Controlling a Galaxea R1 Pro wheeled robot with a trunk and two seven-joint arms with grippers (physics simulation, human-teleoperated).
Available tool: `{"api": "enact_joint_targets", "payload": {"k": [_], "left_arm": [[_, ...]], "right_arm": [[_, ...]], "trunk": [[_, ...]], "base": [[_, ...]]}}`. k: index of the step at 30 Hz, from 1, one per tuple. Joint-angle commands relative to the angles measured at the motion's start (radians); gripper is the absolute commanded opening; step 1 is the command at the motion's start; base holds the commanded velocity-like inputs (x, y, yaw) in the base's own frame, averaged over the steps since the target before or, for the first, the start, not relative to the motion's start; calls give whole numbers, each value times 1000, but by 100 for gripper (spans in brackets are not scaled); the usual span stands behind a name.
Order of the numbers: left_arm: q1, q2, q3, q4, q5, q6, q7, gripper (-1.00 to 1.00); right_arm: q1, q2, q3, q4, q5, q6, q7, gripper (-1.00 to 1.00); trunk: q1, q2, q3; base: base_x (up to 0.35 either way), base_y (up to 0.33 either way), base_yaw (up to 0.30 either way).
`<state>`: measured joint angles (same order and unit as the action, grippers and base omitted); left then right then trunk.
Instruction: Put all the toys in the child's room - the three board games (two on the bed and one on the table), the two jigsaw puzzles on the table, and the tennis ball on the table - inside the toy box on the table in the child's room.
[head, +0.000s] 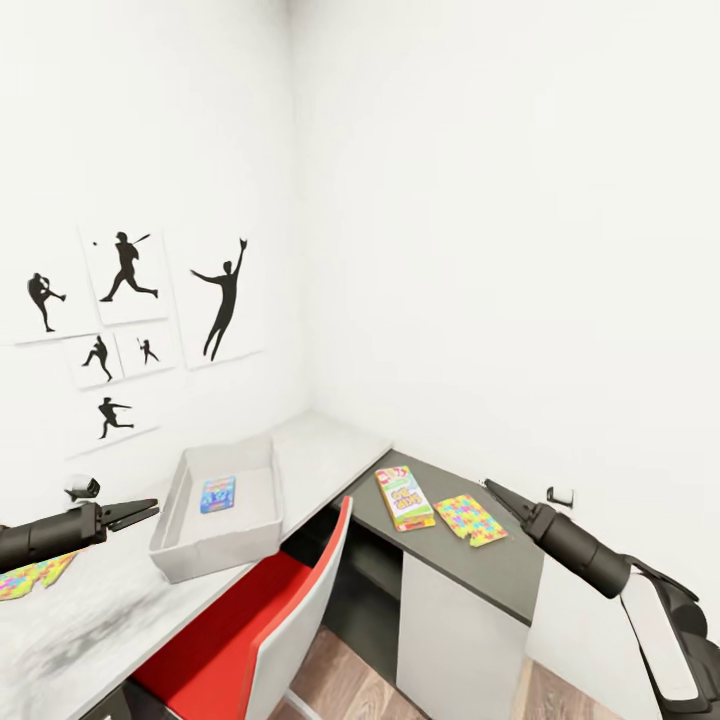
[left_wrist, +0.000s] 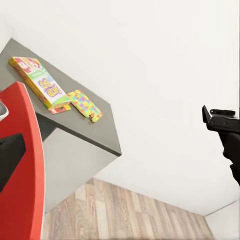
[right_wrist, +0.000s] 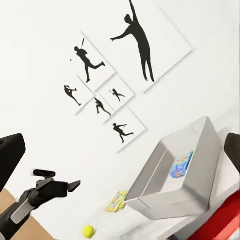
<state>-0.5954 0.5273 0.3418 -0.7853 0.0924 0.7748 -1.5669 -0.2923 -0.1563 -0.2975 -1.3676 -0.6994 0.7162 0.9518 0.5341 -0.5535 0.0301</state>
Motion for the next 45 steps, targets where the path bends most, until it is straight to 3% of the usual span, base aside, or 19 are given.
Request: {"api": "enact_joint_targets", "payload": {"k": [1,45], "left_arm": [[0,0,0,0,0,11,-4,100],[0,2,1,0,0,11,-4,100]], "right_arm": [[-1,0,-1,4,-5,6,1,100],[-1,0,-3,19,-6,9,1,100]], "trunk": [[0,-1,0],[0,-1,0]], "base": [[-2,1,-278],[-39,0,-279]]}}
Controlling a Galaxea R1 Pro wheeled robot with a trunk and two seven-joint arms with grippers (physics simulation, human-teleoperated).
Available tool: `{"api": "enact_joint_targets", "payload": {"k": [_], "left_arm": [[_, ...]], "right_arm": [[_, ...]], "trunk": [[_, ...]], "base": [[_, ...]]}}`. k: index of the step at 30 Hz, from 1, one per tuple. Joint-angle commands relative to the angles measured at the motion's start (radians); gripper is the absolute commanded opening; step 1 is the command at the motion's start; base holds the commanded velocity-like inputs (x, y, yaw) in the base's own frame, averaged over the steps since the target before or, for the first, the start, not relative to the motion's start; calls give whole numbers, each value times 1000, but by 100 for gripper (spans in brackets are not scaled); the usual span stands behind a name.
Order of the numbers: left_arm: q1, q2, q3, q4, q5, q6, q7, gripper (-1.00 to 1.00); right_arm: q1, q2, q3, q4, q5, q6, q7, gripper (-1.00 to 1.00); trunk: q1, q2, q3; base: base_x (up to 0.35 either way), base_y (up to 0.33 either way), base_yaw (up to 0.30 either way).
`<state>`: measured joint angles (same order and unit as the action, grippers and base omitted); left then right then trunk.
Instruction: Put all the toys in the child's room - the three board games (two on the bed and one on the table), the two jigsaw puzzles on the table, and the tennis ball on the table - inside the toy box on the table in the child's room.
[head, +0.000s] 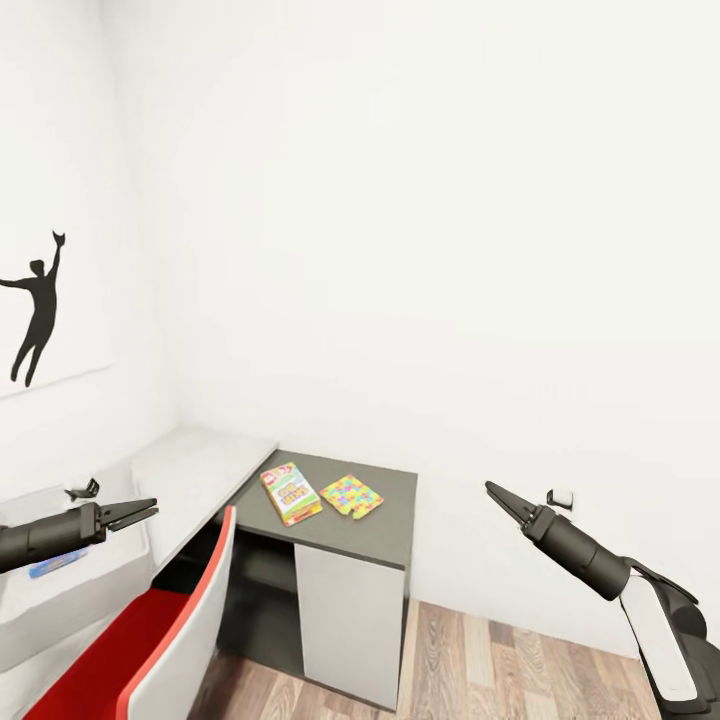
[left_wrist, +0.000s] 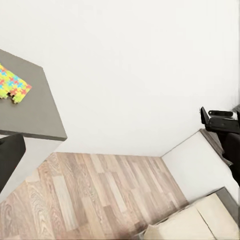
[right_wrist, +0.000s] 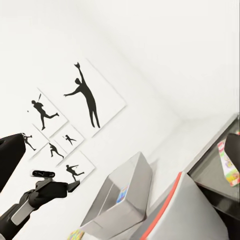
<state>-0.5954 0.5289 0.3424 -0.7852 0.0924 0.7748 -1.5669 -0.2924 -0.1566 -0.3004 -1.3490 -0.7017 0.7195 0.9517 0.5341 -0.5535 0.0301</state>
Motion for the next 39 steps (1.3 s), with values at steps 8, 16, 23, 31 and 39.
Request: {"api": "enact_joint_targets", "payload": {"k": [8,16,23,31,39], "left_arm": [[0,0,1,0,0,11,-4,100],[0,-1,0,0,0,11,-4,100],[0,-1,0,0,0,11,-4,100],[0,-1,0,0,0,10,-4,100],[0,-1,0,0,0,10,-4,100]], "right_arm": [[-1,0,-33,2,-4,6,1,100],[-1,0,-44,2,-4,6,1,100],[-1,0,-46,9,-4,7,-1,100],[-1,0,-48,40,-4,8,-2,100],[-2,-1,-59,59,-4,8,-5,100]], "trunk": [[0,-1,0],[0,-1,0],[0,-1,0],[0,-1,0],[0,-1,0]], "base": [[-2,0,-280],[-31,0,-280],[-42,0,-280],[-37,0,-280],[-71,0,-280]]}}
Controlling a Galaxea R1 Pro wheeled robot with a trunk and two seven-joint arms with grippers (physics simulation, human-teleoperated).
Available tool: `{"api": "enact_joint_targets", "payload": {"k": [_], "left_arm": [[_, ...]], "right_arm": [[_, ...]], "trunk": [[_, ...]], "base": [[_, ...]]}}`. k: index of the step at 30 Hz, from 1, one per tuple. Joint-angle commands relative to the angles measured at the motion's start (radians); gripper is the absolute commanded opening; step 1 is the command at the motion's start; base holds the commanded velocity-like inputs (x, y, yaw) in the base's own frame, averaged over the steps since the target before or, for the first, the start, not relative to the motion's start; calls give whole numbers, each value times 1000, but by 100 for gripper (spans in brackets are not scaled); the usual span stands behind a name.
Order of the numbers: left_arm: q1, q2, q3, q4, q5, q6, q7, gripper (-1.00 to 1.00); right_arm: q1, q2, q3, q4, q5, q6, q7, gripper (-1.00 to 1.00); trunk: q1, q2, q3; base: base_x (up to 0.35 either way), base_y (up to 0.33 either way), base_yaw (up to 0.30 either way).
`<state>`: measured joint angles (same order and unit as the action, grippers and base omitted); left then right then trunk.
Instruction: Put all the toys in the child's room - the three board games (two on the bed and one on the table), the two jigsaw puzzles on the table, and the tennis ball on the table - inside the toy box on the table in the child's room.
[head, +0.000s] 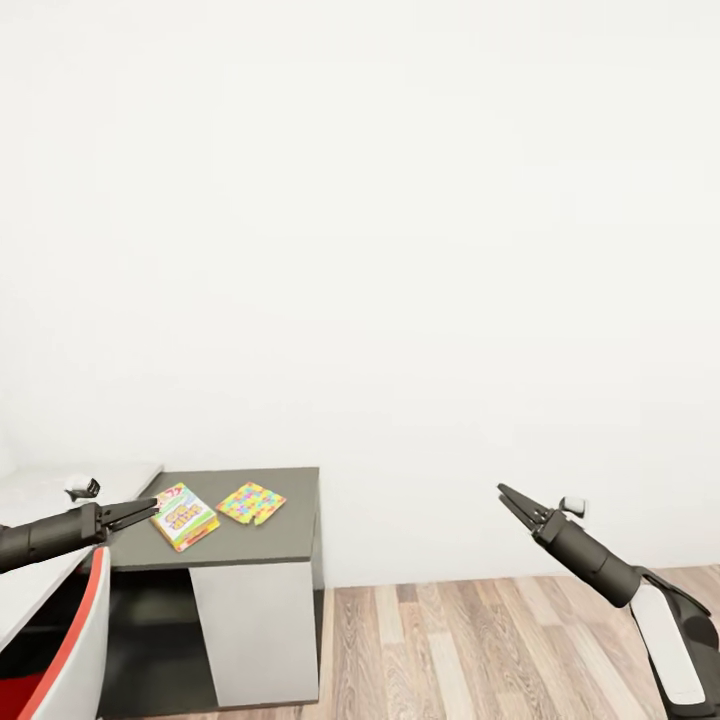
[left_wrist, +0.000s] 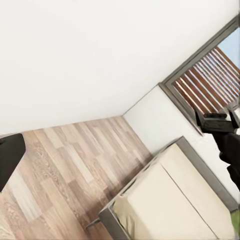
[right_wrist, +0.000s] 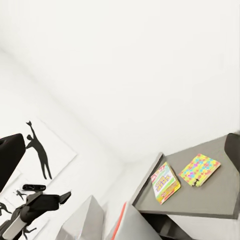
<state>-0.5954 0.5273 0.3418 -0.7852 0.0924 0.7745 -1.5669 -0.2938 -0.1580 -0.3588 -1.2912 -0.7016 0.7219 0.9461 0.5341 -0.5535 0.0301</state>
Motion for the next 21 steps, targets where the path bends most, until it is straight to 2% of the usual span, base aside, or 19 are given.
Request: {"api": "enact_joint_targets", "payload": {"k": [1,6,13,15,19,21], "left_arm": [[0,0,0,0,0,10,-4,100],[0,0,0,0,0,11,-4,100],[0,-1,0,0,0,10,-4,100],[0,-1,0,0,0,10,-4,100],[0,-1,0,0,0,11,-4,100],[0,-1,0,0,0,11,-4,100]], "right_arm": [[-1,0,-7,6,-3,6,-1,100],[-1,0,-24,55,1,7,-6,100],[-10,0,-28,89,5,13,-15,100],[-11,-7,-28,92,5,23,-24,100],[-10,-44,-29,105,3,53,-57,100],[-11,-54,-29,114,1,63,-67,100]], "trunk": [[0,-1,0],[0,-1,0],[0,-1,0],[0,-1,-1],[0,-1,-5],[0,-1,-8]], "base": [[-16,0,-280],[-7,0,-280],[-1,0,-280],[0,0,-264],[0,0,-168],[0,0,-63]]}}
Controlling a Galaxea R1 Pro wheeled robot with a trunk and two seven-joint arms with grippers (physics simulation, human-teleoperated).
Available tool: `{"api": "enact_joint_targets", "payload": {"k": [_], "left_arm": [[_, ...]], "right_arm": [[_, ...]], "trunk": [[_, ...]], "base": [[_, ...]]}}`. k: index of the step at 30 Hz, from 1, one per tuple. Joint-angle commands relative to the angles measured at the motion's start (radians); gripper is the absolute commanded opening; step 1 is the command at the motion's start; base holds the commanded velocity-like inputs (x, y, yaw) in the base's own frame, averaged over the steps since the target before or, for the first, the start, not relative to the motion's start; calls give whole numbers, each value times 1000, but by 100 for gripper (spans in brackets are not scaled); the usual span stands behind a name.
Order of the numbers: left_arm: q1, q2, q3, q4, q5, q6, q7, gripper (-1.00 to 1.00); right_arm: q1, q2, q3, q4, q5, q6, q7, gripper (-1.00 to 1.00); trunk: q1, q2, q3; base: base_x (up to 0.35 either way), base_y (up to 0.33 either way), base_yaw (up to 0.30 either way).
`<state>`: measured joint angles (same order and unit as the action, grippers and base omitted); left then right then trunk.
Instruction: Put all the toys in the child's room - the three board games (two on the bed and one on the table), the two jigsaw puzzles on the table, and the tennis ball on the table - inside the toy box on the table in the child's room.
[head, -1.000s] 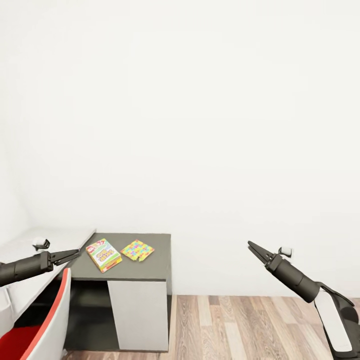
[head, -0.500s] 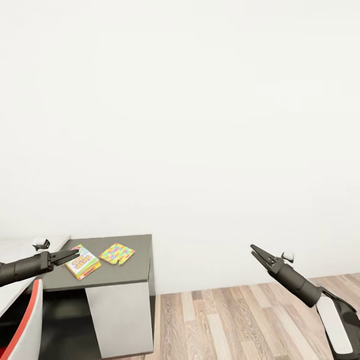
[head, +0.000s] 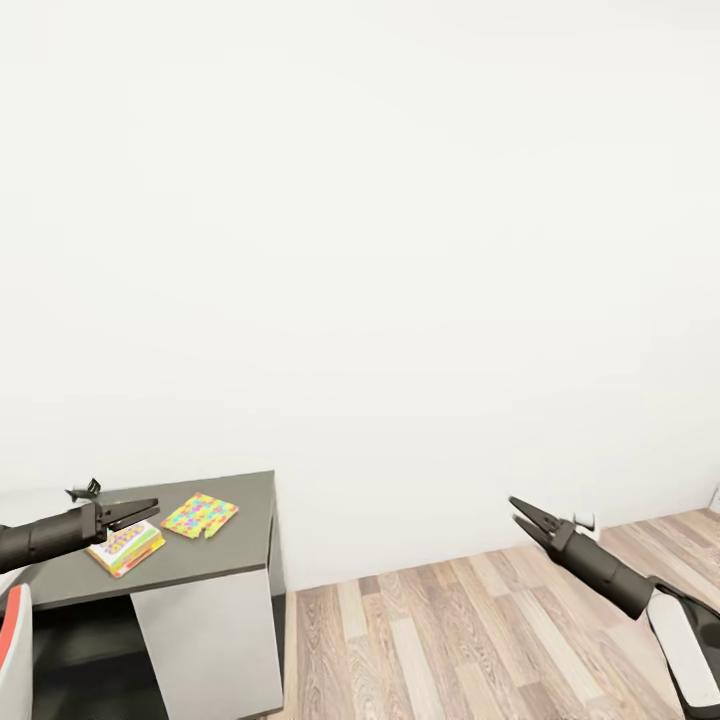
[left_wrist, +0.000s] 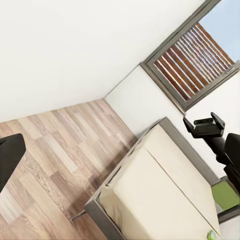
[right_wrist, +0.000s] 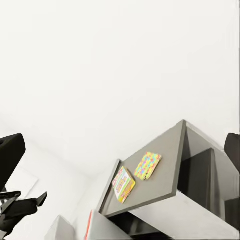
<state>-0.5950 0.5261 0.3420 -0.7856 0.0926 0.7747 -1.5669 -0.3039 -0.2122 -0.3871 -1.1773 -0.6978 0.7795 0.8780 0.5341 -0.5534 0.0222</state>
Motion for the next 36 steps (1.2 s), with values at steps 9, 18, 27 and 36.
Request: {"api": "enact_joint_targets", "payload": {"k": [9,18,27,36], "left_arm": [[0,0,0,0,-1,10,-4,100],[0,0,0,0,-1,10,-4,100],[0,0,0,0,-1,10,-4,100],[0,0,0,0,-1,10,-4,100]], "right_arm": [[-1,-11,-1,12,-2,22,-10,100],[3,-10,-30,13,-7,22,-9,100],[1,-10,-37,17,-9,23,-7,100],[5,-10,-38,18,-9,22,-2,100]], "trunk": [[0,-1,-15],[0,-1,-30],[0,-1,-40],[0,-1,-43]], "base": [[0,0,-12],[0,0,24],[0,0,-151],[0,0,-262]]}}
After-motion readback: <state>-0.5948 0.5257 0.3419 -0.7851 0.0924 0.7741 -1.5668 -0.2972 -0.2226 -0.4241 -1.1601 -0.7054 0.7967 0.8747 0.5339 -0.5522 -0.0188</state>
